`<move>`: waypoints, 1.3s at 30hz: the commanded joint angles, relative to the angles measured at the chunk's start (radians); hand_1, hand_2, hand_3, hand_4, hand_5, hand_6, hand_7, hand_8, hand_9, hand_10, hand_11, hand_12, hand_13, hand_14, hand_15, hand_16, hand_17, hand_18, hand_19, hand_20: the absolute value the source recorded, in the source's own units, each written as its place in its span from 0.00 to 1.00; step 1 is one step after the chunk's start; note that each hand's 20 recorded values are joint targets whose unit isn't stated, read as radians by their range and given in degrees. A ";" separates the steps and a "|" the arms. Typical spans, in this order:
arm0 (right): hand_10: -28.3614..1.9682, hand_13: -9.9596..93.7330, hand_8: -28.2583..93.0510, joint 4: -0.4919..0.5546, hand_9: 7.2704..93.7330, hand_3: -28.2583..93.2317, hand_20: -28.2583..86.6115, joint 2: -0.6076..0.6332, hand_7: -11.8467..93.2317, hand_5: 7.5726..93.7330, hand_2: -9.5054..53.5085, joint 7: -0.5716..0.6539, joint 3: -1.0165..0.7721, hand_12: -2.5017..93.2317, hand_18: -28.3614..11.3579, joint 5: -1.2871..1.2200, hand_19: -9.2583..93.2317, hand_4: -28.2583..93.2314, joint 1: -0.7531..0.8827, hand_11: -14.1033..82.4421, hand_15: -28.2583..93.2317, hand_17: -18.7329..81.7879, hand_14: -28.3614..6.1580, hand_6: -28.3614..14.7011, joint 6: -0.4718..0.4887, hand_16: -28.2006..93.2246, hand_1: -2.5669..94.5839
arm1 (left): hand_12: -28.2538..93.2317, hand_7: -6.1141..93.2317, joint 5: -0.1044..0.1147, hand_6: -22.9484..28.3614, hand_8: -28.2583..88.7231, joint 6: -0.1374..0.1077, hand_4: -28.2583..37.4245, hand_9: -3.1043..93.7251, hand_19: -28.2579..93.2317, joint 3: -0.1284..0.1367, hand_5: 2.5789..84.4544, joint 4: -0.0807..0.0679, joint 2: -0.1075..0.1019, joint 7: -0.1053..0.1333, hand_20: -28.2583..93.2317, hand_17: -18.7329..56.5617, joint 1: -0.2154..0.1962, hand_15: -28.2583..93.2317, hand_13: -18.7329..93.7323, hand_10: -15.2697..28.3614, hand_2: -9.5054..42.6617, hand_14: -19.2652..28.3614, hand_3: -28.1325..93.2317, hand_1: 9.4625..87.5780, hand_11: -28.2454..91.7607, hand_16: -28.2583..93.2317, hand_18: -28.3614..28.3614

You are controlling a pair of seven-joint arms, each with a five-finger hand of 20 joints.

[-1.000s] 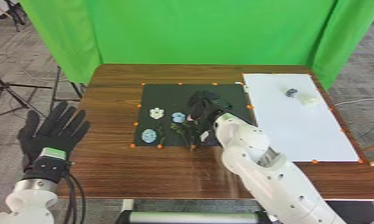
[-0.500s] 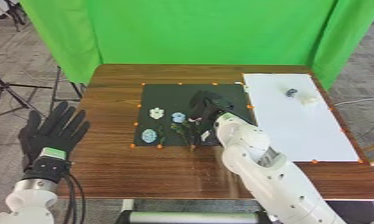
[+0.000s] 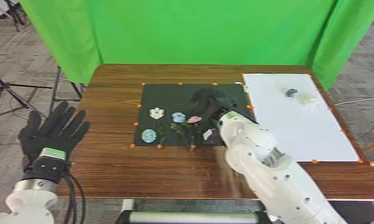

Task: Arrange flowers

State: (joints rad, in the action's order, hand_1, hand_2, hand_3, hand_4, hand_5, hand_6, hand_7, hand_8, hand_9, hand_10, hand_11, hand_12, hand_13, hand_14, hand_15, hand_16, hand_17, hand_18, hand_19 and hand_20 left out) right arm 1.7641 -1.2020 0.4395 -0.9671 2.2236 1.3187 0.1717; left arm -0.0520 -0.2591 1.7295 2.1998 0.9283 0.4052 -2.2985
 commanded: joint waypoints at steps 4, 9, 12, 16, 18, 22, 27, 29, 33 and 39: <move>0.41 0.60 0.13 0.010 0.56 0.86 0.58 0.251 0.28 0.51 0.04 0.099 -0.212 0.19 0.13 -0.006 0.85 0.01 0.058 0.29 0.67 0.46 0.41 0.56 -0.201 0.41 0.36 | 0.33 0.26 -0.020 0.58 0.15 0.010 0.00 0.37 0.47 0.004 0.42 0.004 -0.001 -0.003 0.30 0.20 -0.007 0.52 0.38 0.68 0.36 0.71 0.82 0.22 0.41 0.17 0.71; 0.39 0.47 0.13 -0.056 0.51 0.89 0.56 0.334 0.29 0.57 0.18 0.187 -0.306 0.18 0.16 -0.019 0.81 0.03 0.089 0.28 0.60 0.43 0.36 0.56 -0.240 0.36 0.33 | 0.33 0.26 -0.021 0.58 0.15 0.015 0.00 0.37 0.47 0.019 0.42 0.013 -0.002 0.009 0.30 0.20 -0.027 0.52 0.38 0.67 0.36 0.71 0.82 0.22 0.41 0.17 0.71; 0.37 0.41 0.13 -0.051 0.46 0.89 0.54 0.374 0.28 0.52 0.20 0.225 -0.378 0.17 0.16 -0.085 0.78 0.03 0.091 0.26 0.56 0.39 0.35 0.55 -0.033 0.33 0.32 | 0.33 0.26 -0.038 0.58 0.15 0.040 0.00 0.37 0.47 0.036 0.43 0.008 0.012 -0.017 0.30 0.20 -0.038 0.52 0.38 0.67 0.37 0.71 0.82 0.21 0.41 0.17 0.71; 0.33 0.32 0.13 -0.074 0.34 0.89 0.53 0.433 0.27 0.44 0.18 0.216 -0.400 0.15 0.16 -0.062 0.76 0.02 0.095 0.24 0.53 0.35 0.33 0.51 0.030 0.31 0.33 | 0.33 0.26 -0.041 0.58 0.15 0.054 0.00 0.37 0.47 0.041 0.42 0.007 0.011 -0.018 0.30 0.19 -0.047 0.52 0.37 0.67 0.37 0.71 0.82 0.21 0.41 0.17 0.71; 0.33 0.32 0.13 -0.092 0.32 0.89 0.52 0.445 0.26 0.43 0.16 0.218 -0.387 0.15 0.16 -0.089 0.75 0.02 0.078 0.24 0.52 0.34 0.34 0.50 0.028 0.30 0.33 | 0.33 0.25 -0.031 0.58 0.15 0.041 0.00 0.36 0.47 0.038 0.42 0.009 0.013 -0.007 0.30 0.19 -0.050 0.52 0.37 0.67 0.37 0.71 0.82 0.21 0.41 0.17 0.71; 0.36 0.30 0.14 -0.153 0.30 0.89 0.52 0.444 0.25 0.39 0.15 0.178 -0.347 0.14 0.17 -0.106 0.74 0.02 0.020 0.23 0.50 0.34 0.36 0.49 0.071 0.29 0.33 | 0.33 0.25 -0.025 0.58 0.16 0.045 0.00 0.36 0.47 0.030 0.42 0.010 0.005 0.012 0.30 0.19 -0.053 0.52 0.37 0.67 0.37 0.71 0.82 0.21 0.41 0.17 0.71; 0.39 0.29 0.14 -0.232 0.25 0.90 0.51 0.423 0.23 0.34 0.13 0.148 -0.307 0.13 0.18 -0.139 0.73 0.02 -0.038 0.23 0.50 0.33 0.36 0.45 0.159 0.29 0.34 | 0.33 0.25 -0.025 0.58 0.16 0.040 0.00 0.36 0.47 0.022 0.42 0.012 0.006 0.013 0.30 0.19 -0.046 0.52 0.37 0.67 0.37 0.71 0.82 0.21 0.41 0.17 0.71; 0.41 0.28 0.14 -0.262 0.23 0.90 0.51 0.418 0.23 0.32 0.12 0.134 -0.293 0.13 0.18 -0.148 0.73 0.01 -0.050 0.23 0.50 0.33 0.37 0.44 0.162 0.29 0.36 | 0.33 0.25 -0.025 0.58 0.16 0.039 0.00 0.37 0.47 0.019 0.42 0.013 0.004 0.014 0.30 0.19 -0.046 0.52 0.37 0.67 0.37 0.71 0.82 0.21 0.41 0.17 0.71; 0.44 0.29 0.14 -0.309 0.22 0.90 0.52 0.405 0.23 0.31 0.13 0.147 -0.284 0.12 0.18 -0.183 0.74 0.00 -0.068 0.24 0.51 0.34 0.38 0.45 0.213 0.29 0.37 | 0.33 0.25 -0.028 0.58 0.16 0.041 0.00 0.37 0.47 0.018 0.43 0.014 0.008 0.011 0.30 0.19 -0.047 0.52 0.37 0.67 0.37 0.71 0.82 0.22 0.41 0.17 0.71; 0.46 0.34 0.12 -0.313 0.29 0.90 0.53 0.408 0.28 0.34 0.12 0.141 -0.270 0.12 0.17 -0.111 0.79 0.00 -0.026 0.28 0.56 0.37 0.39 0.49 0.106 0.28 0.42 | 0.33 0.25 -0.028 0.58 0.16 0.041 0.00 0.37 0.47 0.010 0.43 0.013 0.005 0.009 0.30 0.19 -0.040 0.52 0.37 0.67 0.37 0.71 0.82 0.22 0.41 0.17 0.71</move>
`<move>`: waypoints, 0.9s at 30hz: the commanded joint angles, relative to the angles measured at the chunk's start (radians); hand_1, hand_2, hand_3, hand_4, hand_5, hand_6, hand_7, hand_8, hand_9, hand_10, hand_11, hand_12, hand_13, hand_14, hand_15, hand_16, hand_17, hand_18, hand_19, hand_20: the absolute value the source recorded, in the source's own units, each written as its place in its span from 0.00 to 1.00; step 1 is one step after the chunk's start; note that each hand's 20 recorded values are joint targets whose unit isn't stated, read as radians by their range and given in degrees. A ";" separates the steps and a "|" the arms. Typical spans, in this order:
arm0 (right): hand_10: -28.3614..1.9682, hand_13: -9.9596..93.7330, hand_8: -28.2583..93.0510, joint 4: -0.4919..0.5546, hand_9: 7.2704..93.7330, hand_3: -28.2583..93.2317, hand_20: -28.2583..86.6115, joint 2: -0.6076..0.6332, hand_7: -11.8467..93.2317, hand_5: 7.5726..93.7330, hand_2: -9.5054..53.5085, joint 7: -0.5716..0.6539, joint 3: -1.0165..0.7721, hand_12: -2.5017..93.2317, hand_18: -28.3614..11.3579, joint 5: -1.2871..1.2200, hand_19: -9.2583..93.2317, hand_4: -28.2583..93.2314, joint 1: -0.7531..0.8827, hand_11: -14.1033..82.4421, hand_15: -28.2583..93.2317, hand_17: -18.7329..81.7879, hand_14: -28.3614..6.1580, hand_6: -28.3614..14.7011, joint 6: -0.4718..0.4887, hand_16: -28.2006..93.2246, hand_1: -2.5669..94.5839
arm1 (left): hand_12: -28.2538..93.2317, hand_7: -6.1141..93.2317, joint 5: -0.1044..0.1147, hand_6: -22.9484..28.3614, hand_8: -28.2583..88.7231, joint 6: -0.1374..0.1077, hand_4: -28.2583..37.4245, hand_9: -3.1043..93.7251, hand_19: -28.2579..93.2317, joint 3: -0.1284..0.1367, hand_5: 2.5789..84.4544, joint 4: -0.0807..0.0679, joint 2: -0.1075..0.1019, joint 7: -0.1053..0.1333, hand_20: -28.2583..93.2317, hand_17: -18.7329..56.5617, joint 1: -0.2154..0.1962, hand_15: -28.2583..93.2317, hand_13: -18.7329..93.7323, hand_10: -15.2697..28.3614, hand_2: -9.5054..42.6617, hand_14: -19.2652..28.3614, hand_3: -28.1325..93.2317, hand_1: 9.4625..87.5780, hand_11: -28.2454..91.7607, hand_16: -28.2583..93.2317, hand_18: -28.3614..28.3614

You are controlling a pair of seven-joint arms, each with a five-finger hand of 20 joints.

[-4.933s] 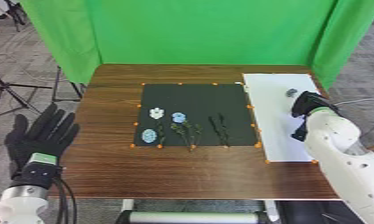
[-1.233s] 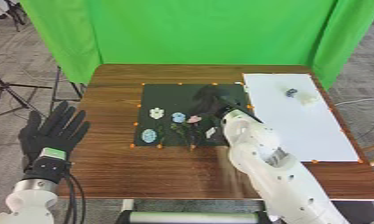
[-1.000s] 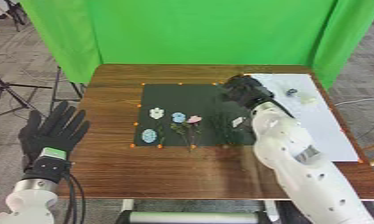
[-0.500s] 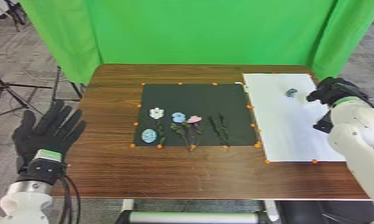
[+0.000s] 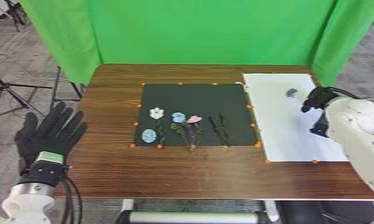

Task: Arrange flowers

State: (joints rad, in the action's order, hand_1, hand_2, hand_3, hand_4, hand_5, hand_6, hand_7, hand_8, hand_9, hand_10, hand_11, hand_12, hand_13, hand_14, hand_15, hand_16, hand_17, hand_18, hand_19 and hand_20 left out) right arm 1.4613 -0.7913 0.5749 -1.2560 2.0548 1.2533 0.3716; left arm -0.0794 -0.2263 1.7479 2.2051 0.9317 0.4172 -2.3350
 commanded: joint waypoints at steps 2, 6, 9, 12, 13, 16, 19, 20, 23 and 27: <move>0.48 0.41 0.11 -0.002 0.38 0.91 0.55 -0.005 0.30 0.39 0.10 0.024 0.026 0.13 0.17 0.042 0.83 0.00 0.051 0.30 0.59 0.40 0.41 0.51 -0.146 0.29 0.45 | 0.33 0.25 -0.001 0.58 0.16 0.004 0.00 0.37 0.47 -0.008 0.43 0.009 0.003 -0.006 0.30 0.19 -0.003 0.52 0.37 0.67 0.37 0.71 0.82 0.22 0.41 0.17 0.71; 0.52 0.59 0.10 -0.008 0.60 0.88 0.58 -0.010 0.33 0.55 0.14 0.034 0.045 0.17 0.17 0.070 0.88 0.00 0.067 0.35 0.64 0.47 0.48 0.60 -0.217 0.34 0.47 | 0.33 0.25 -0.002 0.58 0.16 0.005 0.00 0.37 0.47 -0.008 0.43 0.007 0.005 -0.013 0.30 0.19 -0.001 0.52 0.37 0.67 0.37 0.71 0.82 0.22 0.41 0.17 0.71; 0.55 0.64 0.17 0.016 0.71 0.84 0.59 -0.011 0.38 0.61 0.10 0.044 0.044 0.27 0.19 0.087 0.89 0.00 0.107 0.36 0.65 0.49 0.53 0.61 -0.260 0.42 0.53 | 0.33 0.25 0.001 0.58 0.16 -0.004 0.00 0.37 0.47 -0.017 0.43 0.007 0.006 -0.022 0.30 0.19 -0.001 0.52 0.37 0.67 0.37 0.71 0.82 0.22 0.41 0.17 0.71; 0.63 0.69 0.20 0.050 0.81 0.80 0.61 -0.020 0.48 0.67 0.04 0.037 0.035 0.46 0.20 0.139 0.89 0.00 0.146 0.32 0.66 0.50 0.58 0.64 -0.338 0.53 0.60 | 0.33 0.25 -0.002 0.58 0.16 -0.001 0.00 0.37 0.47 -0.022 0.43 0.007 0.011 -0.022 0.30 0.19 -0.002 0.52 0.37 0.67 0.37 0.71 0.82 0.22 0.41 0.17 0.71; 0.65 0.70 0.22 0.068 0.83 0.80 0.61 -0.020 0.51 0.70 0.03 0.034 0.029 0.51 0.20 0.153 0.89 0.00 0.161 0.34 0.68 0.51 0.58 0.66 -0.357 0.55 0.62 | 0.33 0.25 -0.001 0.58 0.16 0.003 0.00 0.37 0.47 -0.024 0.43 0.004 0.011 -0.024 0.30 0.19 0.001 0.52 0.37 0.67 0.37 0.71 0.82 0.22 0.41 0.17 0.71; 0.66 0.71 0.25 0.140 0.84 0.79 0.62 -0.030 0.53 0.71 0.03 0.028 -0.003 0.54 0.20 0.192 0.89 0.00 0.202 0.36 0.68 0.51 0.59 0.66 -0.418 0.57 0.63 | 0.33 0.25 -0.007 0.58 0.16 0.005 0.00 0.37 0.47 -0.024 0.43 0.001 0.009 -0.030 0.30 0.19 0.008 0.52 0.37 0.67 0.37 0.71 0.82 0.22 0.41 0.17 0.71; 0.65 0.71 0.26 0.222 0.84 0.80 0.62 -0.045 0.53 0.71 0.02 -0.042 -0.010 0.54 0.20 0.289 0.89 0.00 0.222 0.37 0.68 0.51 0.59 0.64 -0.461 0.58 0.63 | 0.33 0.25 -0.012 0.58 0.16 0.010 0.00 0.37 0.47 -0.023 0.43 -0.009 0.008 -0.030 0.30 0.19 0.009 0.52 0.37 0.67 0.37 0.71 0.82 0.22 0.41 0.17 0.71; 0.65 0.71 0.26 0.247 0.84 0.80 0.62 -0.043 0.53 0.71 0.02 -0.085 0.000 0.54 0.20 0.320 0.89 0.00 0.218 0.36 0.68 0.51 0.59 0.64 -0.464 0.58 0.63 | 0.33 0.25 -0.007 0.58 0.16 0.000 0.00 0.37 0.47 -0.024 0.43 -0.009 0.008 -0.027 0.30 0.20 0.007 0.52 0.37 0.67 0.37 0.71 0.82 0.22 0.41 0.17 0.71; 0.67 0.70 0.26 0.292 0.85 0.80 0.62 -0.050 0.52 0.72 0.02 -0.152 0.072 0.53 0.21 0.315 0.89 0.00 0.158 0.35 0.67 0.51 0.60 0.64 -0.501 0.58 0.63 | 0.32 0.25 -0.010 0.57 0.15 0.005 0.00 0.37 0.46 -0.021 0.42 -0.014 0.009 -0.033 0.30 0.20 0.008 0.51 0.37 0.64 0.37 0.70 0.82 0.22 0.39 0.17 0.71; 0.68 0.70 0.26 0.299 0.85 0.80 0.62 -0.090 0.52 0.72 0.02 -0.276 0.135 0.53 0.22 0.257 0.88 0.00 0.088 0.34 0.66 0.50 0.61 0.64 -0.435 0.59 0.63 | 0.32 0.24 -0.011 0.56 0.15 0.000 0.00 0.37 0.46 -0.038 0.42 -0.022 0.002 -0.047 0.30 0.20 0.035 0.50 0.37 0.63 0.37 0.70 0.82 0.22 0.39 0.17 0.71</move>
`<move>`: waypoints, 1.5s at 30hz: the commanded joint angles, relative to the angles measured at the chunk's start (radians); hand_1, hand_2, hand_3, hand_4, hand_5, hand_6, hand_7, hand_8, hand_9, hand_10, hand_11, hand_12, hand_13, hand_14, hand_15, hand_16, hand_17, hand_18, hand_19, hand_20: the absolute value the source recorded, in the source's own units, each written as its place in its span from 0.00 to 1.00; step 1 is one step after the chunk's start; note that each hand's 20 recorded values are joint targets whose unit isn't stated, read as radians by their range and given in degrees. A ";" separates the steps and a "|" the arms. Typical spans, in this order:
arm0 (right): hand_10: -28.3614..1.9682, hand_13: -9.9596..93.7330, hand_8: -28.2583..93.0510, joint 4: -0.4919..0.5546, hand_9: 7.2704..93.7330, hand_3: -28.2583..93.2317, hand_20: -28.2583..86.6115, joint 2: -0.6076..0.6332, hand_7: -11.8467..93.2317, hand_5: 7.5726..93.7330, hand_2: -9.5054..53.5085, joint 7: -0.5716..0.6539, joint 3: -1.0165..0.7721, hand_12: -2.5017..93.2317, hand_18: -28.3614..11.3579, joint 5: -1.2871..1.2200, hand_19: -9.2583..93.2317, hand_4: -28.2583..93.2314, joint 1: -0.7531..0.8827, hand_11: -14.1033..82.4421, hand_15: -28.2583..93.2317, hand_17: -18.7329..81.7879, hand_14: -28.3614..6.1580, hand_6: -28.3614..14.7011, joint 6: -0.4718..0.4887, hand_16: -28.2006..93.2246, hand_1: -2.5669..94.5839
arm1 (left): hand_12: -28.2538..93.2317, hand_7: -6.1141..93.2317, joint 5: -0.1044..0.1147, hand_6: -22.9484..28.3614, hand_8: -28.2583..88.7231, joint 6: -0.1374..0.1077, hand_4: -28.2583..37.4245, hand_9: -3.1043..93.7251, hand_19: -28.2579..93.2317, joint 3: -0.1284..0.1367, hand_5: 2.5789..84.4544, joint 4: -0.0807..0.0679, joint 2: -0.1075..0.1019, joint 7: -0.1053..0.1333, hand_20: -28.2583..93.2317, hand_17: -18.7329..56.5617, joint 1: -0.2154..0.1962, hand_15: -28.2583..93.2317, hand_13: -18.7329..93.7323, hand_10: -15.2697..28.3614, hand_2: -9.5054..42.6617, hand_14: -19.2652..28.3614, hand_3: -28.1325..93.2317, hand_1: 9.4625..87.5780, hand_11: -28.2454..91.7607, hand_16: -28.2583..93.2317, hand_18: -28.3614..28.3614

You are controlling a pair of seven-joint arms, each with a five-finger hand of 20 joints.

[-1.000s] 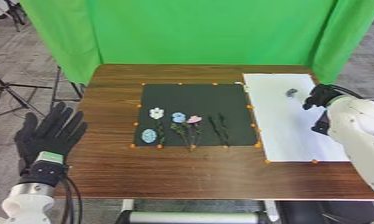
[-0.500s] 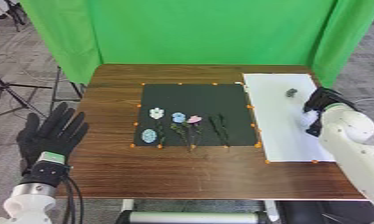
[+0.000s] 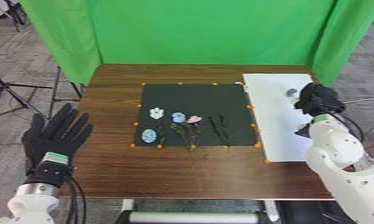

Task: Arrange flowers

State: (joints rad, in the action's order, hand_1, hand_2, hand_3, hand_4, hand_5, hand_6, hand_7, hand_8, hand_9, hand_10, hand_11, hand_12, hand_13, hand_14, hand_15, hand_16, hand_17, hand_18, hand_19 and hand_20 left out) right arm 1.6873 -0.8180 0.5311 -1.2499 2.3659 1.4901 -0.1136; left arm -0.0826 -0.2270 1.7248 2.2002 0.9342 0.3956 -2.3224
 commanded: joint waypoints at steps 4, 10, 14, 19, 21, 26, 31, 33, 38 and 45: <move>0.68 0.70 0.26 0.033 0.86 0.80 0.63 -0.125 0.52 0.72 0.02 -0.286 0.220 0.53 0.23 -0.063 0.88 0.00 -0.223 0.34 0.66 0.50 0.62 0.65 0.086 0.59 0.63 | 0.32 0.24 -0.013 0.56 0.15 0.007 0.00 0.37 0.46 -0.025 0.42 -0.025 -0.001 -0.036 0.30 0.20 0.042 0.50 0.37 0.63 0.37 0.70 0.82 0.22 0.39 0.17 0.70; 0.69 0.71 0.26 -0.005 0.86 0.80 0.63 -0.181 0.52 0.72 0.02 -0.305 0.307 0.53 0.23 -0.030 0.88 0.00 -0.281 0.33 0.65 0.50 0.63 0.65 0.161 0.60 0.63 | 0.32 0.24 -0.013 0.57 0.16 0.005 0.00 0.37 0.46 -0.028 0.42 -0.025 -0.004 -0.043 0.30 0.20 0.051 0.51 0.37 0.64 0.37 0.70 0.82 0.22 0.39 0.17 0.70; 0.69 0.70 0.25 -0.015 0.86 0.80 0.64 -0.201 0.52 0.72 0.02 -0.294 0.343 0.53 0.21 -0.011 0.88 0.00 -0.300 0.32 0.65 0.50 0.64 0.65 0.199 0.60 0.63 | 0.32 0.25 -0.013 0.57 0.16 -0.002 0.00 0.37 0.46 -0.027 0.42 -0.021 -0.003 -0.035 0.30 0.20 0.046 0.51 0.37 0.64 0.38 0.70 0.82 0.22 0.39 0.17 0.70; 0.69 0.70 0.25 -0.049 0.86 0.80 0.65 -0.203 0.52 0.72 0.02 -0.269 0.406 0.53 0.21 0.062 0.88 0.00 -0.333 0.32 0.64 0.49 0.64 0.65 0.198 0.60 0.63 | 0.32 0.25 -0.030 0.56 0.16 -0.025 0.00 0.37 0.46 -0.024 0.43 -0.023 0.001 -0.047 0.30 0.20 0.050 0.51 0.37 0.63 0.38 0.70 0.82 0.22 0.40 0.17 0.70; 0.70 0.70 0.24 -0.056 0.85 0.80 0.65 -0.202 0.52 0.72 0.02 -0.263 0.421 0.53 0.20 0.069 0.88 0.00 -0.342 0.32 0.64 0.48 0.64 0.65 0.206 0.60 0.63 | 0.32 0.25 -0.030 0.56 0.16 -0.020 0.00 0.37 0.46 -0.019 0.43 -0.022 0.003 -0.049 0.30 0.20 0.047 0.51 0.37 0.63 0.38 0.70 0.82 0.22 0.40 0.17 0.70; 0.70 0.69 0.24 -0.072 0.85 0.81 0.65 -0.205 0.52 0.72 0.02 -0.246 0.430 0.52 0.20 0.089 0.88 0.00 -0.349 0.31 0.63 0.48 0.65 0.65 0.204 0.60 0.63 | 0.32 0.25 -0.028 0.56 0.16 -0.019 0.00 0.37 0.46 -0.016 0.44 -0.022 0.003 -0.042 0.30 0.20 0.046 0.51 0.37 0.64 0.38 0.71 0.82 0.22 0.40 0.17 0.70; 0.69 0.68 0.24 -0.076 0.84 0.81 0.66 -0.198 0.52 0.71 0.01 -0.221 0.426 0.51 0.19 0.076 0.87 0.00 -0.351 0.30 0.63 0.47 0.64 0.66 0.194 0.60 0.62 | 0.32 0.24 -0.021 0.57 0.16 -0.014 0.00 0.37 0.46 -0.016 0.44 -0.020 0.003 -0.035 0.30 0.20 0.044 0.51 0.37 0.64 0.38 0.71 0.82 0.22 0.40 0.17 0.70; 0.69 0.68 0.24 -0.073 0.84 0.81 0.66 -0.193 0.52 0.71 0.01 -0.220 0.424 0.51 0.19 0.076 0.87 0.00 -0.350 0.30 0.63 0.47 0.64 0.66 0.203 0.60 0.62 | 0.32 0.25 -0.018 0.57 0.16 -0.011 0.00 0.37 0.46 -0.013 0.44 -0.021 0.005 -0.037 0.30 0.20 0.043 0.51 0.37 0.64 0.38 0.71 0.82 0.22 0.40 0.17 0.70; 0.68 0.68 0.23 -0.057 0.83 0.81 0.66 -0.187 0.52 0.71 0.02 -0.221 0.414 0.49 0.19 0.043 0.87 0.00 -0.340 0.28 0.63 0.47 0.63 0.66 0.271 0.59 0.62 | 0.32 0.24 -0.011 0.57 0.16 -0.027 0.00 0.37 0.46 0.001 0.44 -0.017 0.003 -0.023 0.30 0.20 0.038 0.51 0.37 0.65 0.38 0.71 0.82 0.22 0.40 0.17 0.70; 0.63 0.65 0.20 -0.039 0.76 0.80 0.65 -0.184 0.50 0.67 0.00 -0.202 0.388 0.38 0.17 -0.012 0.86 0.00 -0.328 0.28 0.64 0.46 0.57 0.66 0.333 0.54 0.59 | 0.32 0.25 -0.005 0.57 0.16 -0.059 0.00 0.37 0.46 0.023 0.44 -0.008 0.008 -0.021 0.30 0.20 0.032 0.51 0.37 0.65 0.35 0.70 0.82 0.24 0.40 0.17 0.70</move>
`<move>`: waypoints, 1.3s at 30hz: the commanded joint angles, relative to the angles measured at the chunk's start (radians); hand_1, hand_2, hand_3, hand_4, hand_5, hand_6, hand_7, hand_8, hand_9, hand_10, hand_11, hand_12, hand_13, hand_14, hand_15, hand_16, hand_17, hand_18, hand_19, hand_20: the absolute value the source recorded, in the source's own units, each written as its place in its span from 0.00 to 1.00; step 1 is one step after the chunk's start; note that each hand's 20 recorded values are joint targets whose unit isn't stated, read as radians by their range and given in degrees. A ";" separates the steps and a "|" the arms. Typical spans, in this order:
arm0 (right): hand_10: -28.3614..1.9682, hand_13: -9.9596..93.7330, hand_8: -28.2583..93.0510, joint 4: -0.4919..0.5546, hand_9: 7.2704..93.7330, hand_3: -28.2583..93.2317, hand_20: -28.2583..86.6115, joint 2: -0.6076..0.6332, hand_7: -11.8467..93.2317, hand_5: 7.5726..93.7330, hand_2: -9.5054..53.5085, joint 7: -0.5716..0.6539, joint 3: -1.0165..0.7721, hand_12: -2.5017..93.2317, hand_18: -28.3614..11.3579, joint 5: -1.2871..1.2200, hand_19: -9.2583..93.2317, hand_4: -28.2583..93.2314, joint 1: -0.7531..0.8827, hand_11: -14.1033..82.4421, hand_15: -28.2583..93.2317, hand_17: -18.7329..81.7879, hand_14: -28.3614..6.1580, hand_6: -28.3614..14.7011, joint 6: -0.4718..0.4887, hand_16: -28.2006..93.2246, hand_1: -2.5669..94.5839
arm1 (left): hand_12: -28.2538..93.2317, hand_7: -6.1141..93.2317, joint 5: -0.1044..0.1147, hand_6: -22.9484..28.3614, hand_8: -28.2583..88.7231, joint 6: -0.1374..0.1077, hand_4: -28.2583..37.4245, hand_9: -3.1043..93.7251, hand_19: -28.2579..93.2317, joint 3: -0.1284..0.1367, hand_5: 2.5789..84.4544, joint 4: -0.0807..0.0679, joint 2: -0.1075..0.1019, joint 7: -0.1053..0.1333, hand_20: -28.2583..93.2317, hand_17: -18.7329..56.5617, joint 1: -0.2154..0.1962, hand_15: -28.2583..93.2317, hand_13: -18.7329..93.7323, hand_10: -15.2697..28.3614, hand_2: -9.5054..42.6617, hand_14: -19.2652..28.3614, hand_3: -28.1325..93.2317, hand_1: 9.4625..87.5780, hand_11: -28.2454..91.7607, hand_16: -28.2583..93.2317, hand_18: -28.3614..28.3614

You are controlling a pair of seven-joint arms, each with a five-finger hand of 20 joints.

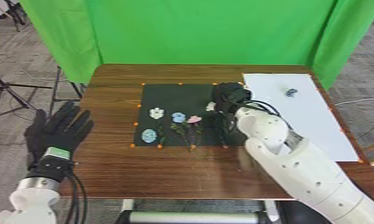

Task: Arrange flowers

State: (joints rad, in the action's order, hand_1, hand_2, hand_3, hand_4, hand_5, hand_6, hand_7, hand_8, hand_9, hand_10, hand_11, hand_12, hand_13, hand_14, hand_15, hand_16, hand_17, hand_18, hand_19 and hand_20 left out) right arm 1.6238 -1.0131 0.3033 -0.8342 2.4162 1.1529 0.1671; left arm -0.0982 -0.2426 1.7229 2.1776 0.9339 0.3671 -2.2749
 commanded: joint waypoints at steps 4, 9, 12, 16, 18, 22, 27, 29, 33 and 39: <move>0.53 0.63 0.20 0.047 0.66 0.83 0.65 0.016 0.45 0.64 0.00 0.018 -0.041 0.24 0.17 -0.065 0.86 0.00 0.020 0.36 0.67 0.45 0.53 0.65 0.068 0.52 0.54 | 0.32 0.25 0.020 0.57 0.16 -0.046 0.00 0.36 0.46 0.026 0.42 0.012 0.006 0.016 0.30 0.20 -0.015 0.51 0.36 0.66 0.31 0.69 0.82 0.26 0.40 0.17 0.69; 0.51 0.61 0.10 0.065 0.62 0.89 0.65 0.013 0.39 0.62 0.00 0.009 -0.057 0.22 0.15 -0.066 0.85 0.00 0.030 0.34 0.72 0.44 0.48 0.67 0.119 0.45 0.50 | 0.32 0.25 0.019 0.57 0.16 -0.024 0.00 0.36 0.46 0.034 0.42 0.009 0.008 0.011 0.30 0.20 -0.018 0.51 0.36 0.66 0.28 0.69 0.82 0.27 0.40 0.17 0.69; 0.51 0.59 0.09 0.085 0.58 0.90 0.65 0.014 0.38 0.60 0.00 0.014 -0.082 0.21 0.14 -0.087 0.85 0.00 0.044 0.31 0.72 0.43 0.47 0.66 0.156 0.45 0.50 | 0.32 0.25 0.014 0.57 0.16 -0.022 0.01 0.35 0.46 0.034 0.41 0.008 0.006 0.012 0.30 0.20 -0.017 0.51 0.35 0.66 0.23 0.69 0.82 0.27 0.40 0.16 0.69; 0.47 0.58 0.10 0.135 0.56 0.90 0.65 0.033 0.36 0.58 0.00 0.017 -0.115 0.21 0.13 -0.117 0.84 0.00 0.072 0.30 0.72 0.42 0.45 0.64 0.166 0.44 0.48 | 0.33 0.25 0.017 0.57 0.16 -0.021 0.03 0.35 0.45 0.034 0.41 0.011 0.006 0.016 0.30 0.20 -0.023 0.51 0.35 0.66 0.19 0.69 0.82 0.27 0.40 0.17 0.69; 0.46 0.58 0.10 0.168 0.55 0.90 0.66 0.054 0.34 0.55 0.00 0.023 -0.140 0.21 0.11 -0.106 0.85 0.00 0.094 0.30 0.72 0.42 0.44 0.62 0.172 0.44 0.44 | 0.33 0.25 0.013 0.57 0.16 -0.014 0.03 0.35 0.45 0.032 0.41 0.012 0.005 0.012 0.30 0.20 -0.022 0.51 0.35 0.66 0.19 0.69 0.81 0.27 0.40 0.17 0.69; 0.43 0.56 0.12 0.176 0.53 0.86 0.68 0.083 0.29 0.52 0.00 0.065 -0.199 0.21 0.09 -0.147 0.86 0.00 0.123 0.29 0.72 0.43 0.37 0.58 0.086 0.43 0.34 | 0.33 0.25 0.001 0.57 0.16 -0.002 0.03 0.35 0.45 0.021 0.41 0.007 0.003 0.010 0.30 0.20 -0.020 0.51 0.35 0.66 0.20 0.69 0.81 0.26 0.40 0.17 0.69; 0.30 0.50 0.15 0.093 0.48 0.82 0.68 0.104 0.24 0.47 0.08 0.142 -0.272 0.21 0.07 -0.218 0.86 0.04 0.107 0.26 0.68 0.43 0.28 0.52 -0.036 0.40 0.17 | 0.33 0.25 0.007 0.58 0.16 0.007 0.01 0.35 0.45 0.007 0.41 0.007 0.001 0.020 0.30 0.20 -0.023 0.51 0.35 0.66 0.24 0.70 0.81 0.23 0.40 0.17 0.69; 0.28 0.45 0.16 0.030 0.44 0.82 0.65 0.113 0.23 0.45 0.18 0.160 -0.273 0.20 0.08 -0.222 0.81 0.04 0.075 0.24 0.60 0.41 0.28 0.51 -0.078 0.37 0.14 | 0.33 0.25 0.007 0.58 0.16 0.010 0.00 0.35 0.45 0.007 0.41 0.008 0.002 0.027 0.30 0.20 -0.028 0.51 0.35 0.66 0.25 0.70 0.82 0.23 0.40 0.17 0.69; 0.29 0.38 0.16 -0.028 0.38 0.81 0.58 0.121 0.22 0.43 0.31 0.256 -0.268 0.18 0.09 -0.331 0.74 0.03 0.035 0.22 0.52 0.39 0.26 0.49 -0.166 0.34 0.09 | 0.33 0.24 -0.007 0.58 0.16 0.024 0.00 0.35 0.45 0.003 0.41 0.011 0.000 0.031 0.30 0.20 -0.035 0.50 0.36 0.66 0.27 0.70 0.81 0.22 0.39 0.17 0.69; 0.31 0.32 0.16 -0.127 0.35 0.81 0.52 0.119 0.22 0.42 0.34 0.266 -0.234 0.15 0.12 -0.301 0.68 0.03 -0.027 0.22 0.46 0.35 0.33 0.49 -0.104 0.30 0.09 | 0.33 0.24 -0.002 0.58 0.16 0.014 0.00 0.36 0.45 -0.001 0.42 0.011 0.002 0.035 0.30 0.20 -0.035 0.50 0.36 0.66 0.32 0.70 0.82 0.20 0.39 0.17 0.69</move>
State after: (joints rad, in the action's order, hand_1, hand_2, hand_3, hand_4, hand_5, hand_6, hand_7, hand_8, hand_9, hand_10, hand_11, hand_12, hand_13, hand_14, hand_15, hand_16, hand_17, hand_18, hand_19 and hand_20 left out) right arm 1.5572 -0.9143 0.5583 -1.0789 2.0801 1.1888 0.0317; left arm -0.0924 -0.2379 1.7270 2.1837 0.9339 0.3991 -2.2984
